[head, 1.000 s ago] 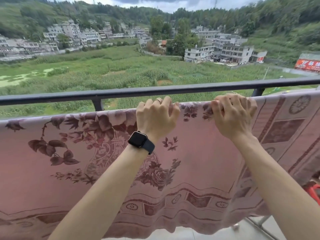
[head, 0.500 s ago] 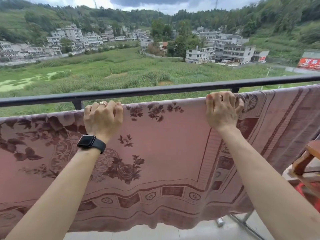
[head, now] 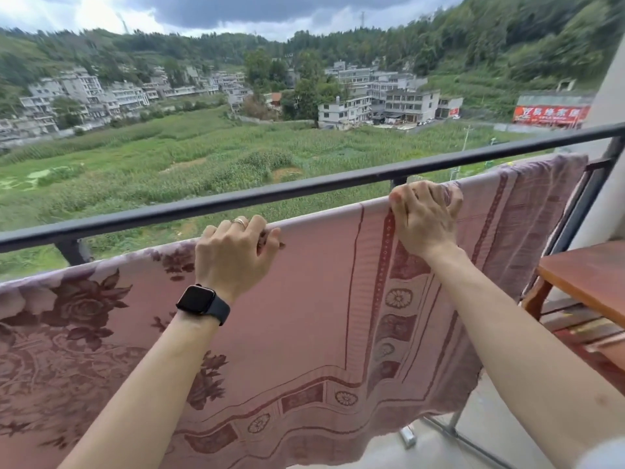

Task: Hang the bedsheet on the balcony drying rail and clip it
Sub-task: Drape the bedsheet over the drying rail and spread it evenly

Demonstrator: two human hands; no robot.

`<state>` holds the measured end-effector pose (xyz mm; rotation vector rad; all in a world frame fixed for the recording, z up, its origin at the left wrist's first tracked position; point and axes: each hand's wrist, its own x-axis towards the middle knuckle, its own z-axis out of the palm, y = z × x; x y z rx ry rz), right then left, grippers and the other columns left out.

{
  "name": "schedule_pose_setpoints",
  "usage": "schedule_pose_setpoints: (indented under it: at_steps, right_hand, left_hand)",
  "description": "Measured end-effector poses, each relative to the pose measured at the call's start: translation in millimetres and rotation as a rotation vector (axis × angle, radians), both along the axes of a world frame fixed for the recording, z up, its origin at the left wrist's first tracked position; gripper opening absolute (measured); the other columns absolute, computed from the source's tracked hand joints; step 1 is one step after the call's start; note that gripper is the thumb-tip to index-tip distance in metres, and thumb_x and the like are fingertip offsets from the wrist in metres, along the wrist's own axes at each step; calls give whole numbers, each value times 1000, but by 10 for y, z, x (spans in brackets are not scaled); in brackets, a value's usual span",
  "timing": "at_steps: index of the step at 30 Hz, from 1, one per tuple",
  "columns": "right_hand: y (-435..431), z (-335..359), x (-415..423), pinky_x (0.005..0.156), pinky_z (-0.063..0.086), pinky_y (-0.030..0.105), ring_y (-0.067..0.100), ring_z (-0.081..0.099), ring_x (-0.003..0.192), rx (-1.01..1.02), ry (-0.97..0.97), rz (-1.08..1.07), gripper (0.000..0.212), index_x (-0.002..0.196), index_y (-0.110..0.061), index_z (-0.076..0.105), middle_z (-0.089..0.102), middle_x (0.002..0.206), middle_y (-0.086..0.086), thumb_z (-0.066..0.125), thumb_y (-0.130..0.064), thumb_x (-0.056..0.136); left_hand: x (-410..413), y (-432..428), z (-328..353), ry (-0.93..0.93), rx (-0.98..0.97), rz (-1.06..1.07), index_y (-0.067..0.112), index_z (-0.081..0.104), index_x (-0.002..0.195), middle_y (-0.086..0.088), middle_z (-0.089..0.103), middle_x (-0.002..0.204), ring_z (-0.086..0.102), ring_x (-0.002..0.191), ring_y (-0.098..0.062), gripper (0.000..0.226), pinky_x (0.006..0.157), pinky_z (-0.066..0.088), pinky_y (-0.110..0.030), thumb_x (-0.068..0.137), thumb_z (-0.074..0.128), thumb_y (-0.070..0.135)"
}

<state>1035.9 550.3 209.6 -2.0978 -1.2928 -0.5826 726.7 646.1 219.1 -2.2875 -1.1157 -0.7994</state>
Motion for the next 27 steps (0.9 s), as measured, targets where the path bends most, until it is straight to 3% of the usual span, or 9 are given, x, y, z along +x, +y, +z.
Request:
schedule_pose_setpoints:
  at_steps: [3,7,10,13,16,21,24,27]
  right_hand:
    - [82,-89,-266,115,13,57,23,44,111,47,27,-16,49,97,-27,54,52,103,-3,12,-53,101]
    - [235,-276,-715,117,9,55,20,41,123,151,86,-55,39,95,-27,55,54,112,-6,21,-44,105]
    - [340,-299,-1128,117,9,54,20,40,127,202,115,-45,37,96,-26,57,55,113,-5,24,-41,105]
    - [315,-327,-1340,114,15,56,18,43,123,176,-2,-11,31,101,-29,59,57,112,-9,30,-40,105]
    - [297,-233,-1159,111,17,55,16,48,120,107,-164,59,35,111,-32,59,59,114,-12,28,-44,104]
    - [249,-129,-383,108,17,52,23,49,109,78,-97,-1,54,105,-26,56,57,104,-5,9,-51,103]
    - [175,-163,-72,109,21,53,24,49,99,92,-51,-36,55,98,-25,54,54,95,-4,6,-51,103]
    - [318,-205,-270,111,17,52,25,47,100,110,-31,19,48,96,-23,54,51,95,-1,13,-48,104]
  left_hand:
    - [-318,58,-57,-46,-15,45,15,60,83,-8,65,74,62,69,-32,41,66,42,-38,98,36,45]
    - [-379,-5,-10,-110,-170,78,18,57,70,-10,67,74,62,74,-33,51,74,40,-40,97,28,50]
    - [-113,-80,109,-36,-137,-21,19,59,78,-7,69,82,61,79,-30,49,76,40,-40,94,30,54]
    - [236,-172,122,-11,-156,-147,19,62,92,-5,69,85,62,78,-29,46,71,42,-37,94,30,52]
    - [272,-22,84,-3,-146,-152,19,62,90,-4,69,80,62,70,-28,46,63,39,-34,99,27,48]
    - [-50,210,11,-27,10,-130,18,61,80,-2,63,64,57,55,-26,58,54,35,-30,102,17,50]
    - [-250,246,-52,-67,49,-57,17,61,75,-1,62,60,56,53,-25,49,55,34,-29,101,29,44]
    - [-469,324,-85,-176,-52,110,17,60,66,0,60,57,56,57,-25,47,66,40,-34,96,32,40]
